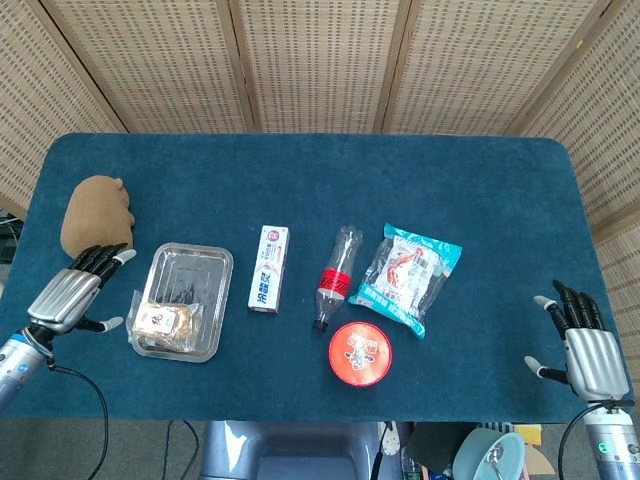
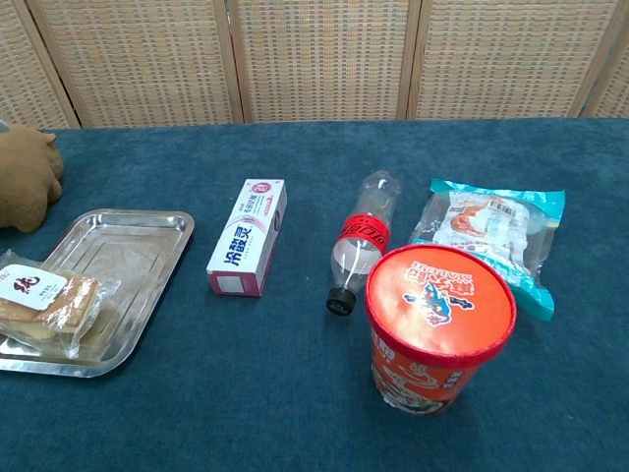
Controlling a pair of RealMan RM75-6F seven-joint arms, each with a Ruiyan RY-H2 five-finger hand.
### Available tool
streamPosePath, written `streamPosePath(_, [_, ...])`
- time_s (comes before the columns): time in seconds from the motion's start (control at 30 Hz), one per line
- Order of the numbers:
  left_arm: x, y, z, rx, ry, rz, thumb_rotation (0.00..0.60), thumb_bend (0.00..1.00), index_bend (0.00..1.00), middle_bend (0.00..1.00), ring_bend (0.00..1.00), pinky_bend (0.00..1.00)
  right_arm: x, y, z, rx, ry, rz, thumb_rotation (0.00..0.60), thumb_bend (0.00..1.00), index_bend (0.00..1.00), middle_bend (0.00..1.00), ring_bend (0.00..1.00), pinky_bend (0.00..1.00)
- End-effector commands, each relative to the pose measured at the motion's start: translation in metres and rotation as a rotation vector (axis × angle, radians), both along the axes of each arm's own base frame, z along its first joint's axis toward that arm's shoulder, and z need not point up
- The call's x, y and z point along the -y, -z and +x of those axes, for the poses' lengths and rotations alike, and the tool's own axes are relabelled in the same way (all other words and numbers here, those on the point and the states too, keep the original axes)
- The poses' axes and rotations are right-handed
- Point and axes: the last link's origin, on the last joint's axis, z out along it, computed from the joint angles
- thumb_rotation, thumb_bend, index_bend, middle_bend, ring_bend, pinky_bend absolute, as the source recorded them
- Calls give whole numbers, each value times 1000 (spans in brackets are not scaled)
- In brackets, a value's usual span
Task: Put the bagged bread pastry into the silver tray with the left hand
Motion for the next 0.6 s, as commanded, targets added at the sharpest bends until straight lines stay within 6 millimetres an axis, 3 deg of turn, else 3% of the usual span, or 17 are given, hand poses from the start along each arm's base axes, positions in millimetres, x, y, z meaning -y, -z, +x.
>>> streamPosePath(0.03, [4,-8,4,4,11,43,600,206,0,0,0,0,1,-1,1,-1,-4,0,600,95,165,0,0,0])
streamPosePath(0.23, [29,-34,9,-74,36,195,600,215,0,0,0,0,1,-12,2,-3,-20,-16,600,95,165,0,0,0])
streamPosePath(0.43, [67,-64,15,-244,20,371,600,220,0,0,0,0,1,-15,4,-7,-26,-20,600,95,165,0,0,0])
streamPosePath(0.6, [93,-87,8,-274,-19,489,600,227,0,0,0,0,2,-14,9,-8,-34,-22,600,95,165,0,0,0])
